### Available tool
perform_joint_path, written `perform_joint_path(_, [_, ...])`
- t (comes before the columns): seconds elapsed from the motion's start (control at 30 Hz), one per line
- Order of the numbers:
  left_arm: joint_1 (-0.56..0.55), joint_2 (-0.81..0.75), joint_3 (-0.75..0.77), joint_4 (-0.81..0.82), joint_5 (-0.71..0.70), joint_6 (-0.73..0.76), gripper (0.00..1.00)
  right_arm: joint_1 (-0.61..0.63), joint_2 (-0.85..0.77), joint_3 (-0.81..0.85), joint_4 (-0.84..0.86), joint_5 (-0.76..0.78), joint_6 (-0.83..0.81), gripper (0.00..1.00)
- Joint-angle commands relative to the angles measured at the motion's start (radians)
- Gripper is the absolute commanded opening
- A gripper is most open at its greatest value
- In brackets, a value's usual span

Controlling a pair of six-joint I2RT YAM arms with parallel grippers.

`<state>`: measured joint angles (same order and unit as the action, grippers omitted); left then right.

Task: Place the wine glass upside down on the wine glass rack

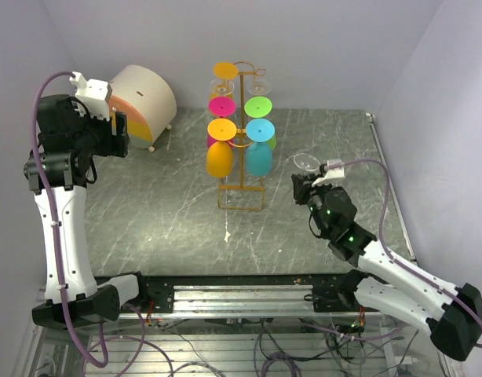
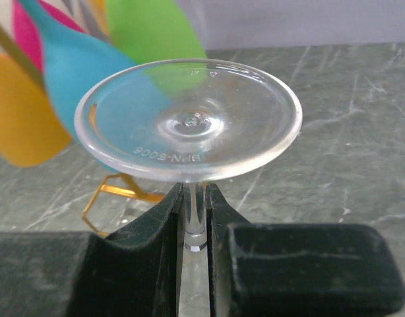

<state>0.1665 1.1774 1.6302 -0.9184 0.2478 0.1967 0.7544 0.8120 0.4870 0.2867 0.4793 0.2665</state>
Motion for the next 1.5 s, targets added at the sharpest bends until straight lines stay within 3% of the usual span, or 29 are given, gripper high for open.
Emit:
perform_joint_path(0.0, [0.010,-0.011,-0.016,0.013,0.048,-0.005,0.81,-0.118,0.104,0.103,0.065,-0.106,-0.061,0.00])
perform_joint_path(0.07, [0.009,-0.007,-0.012,0.011,0.062,-0.009,0.81,-0.200,0.173,0.137,0.097,-0.156,-0.072,0.00])
perform_joint_path(0.23, [0.009,-0.004,0.002,-0.017,0.119,-0.009,0.83,-0.478,0.377,0.239,0.232,-0.451,-0.028,0.00])
perform_joint_path(0.37, [0.010,-0.008,-0.042,-0.026,0.201,0.009,0.81,-0.556,0.579,0.418,0.235,-0.565,-0.091,0.00])
perform_joint_path(0.5, [0.009,0.004,-0.075,-0.025,0.197,0.029,0.80,-0.591,0.772,0.594,0.289,-0.773,-0.142,0.00])
perform_joint_path(0.63, [0.041,0.028,-0.083,-0.031,0.322,0.034,0.79,-0.614,0.964,0.815,0.277,-0.951,-0.222,0.00])
perform_joint_path(0.87, [0.126,0.066,-0.091,-0.019,0.451,0.011,0.79,-0.647,1.227,1.084,0.316,-1.099,-0.211,0.00])
perform_joint_path(1.17, [0.175,0.144,-0.083,-0.027,0.470,0.004,0.80,-0.649,1.367,1.299,0.362,-1.313,-0.138,0.00])
perform_joint_path(1.47, [0.132,0.179,-0.071,-0.054,0.426,0.028,0.79,-0.652,1.443,1.507,0.227,-1.409,-0.175,0.00])
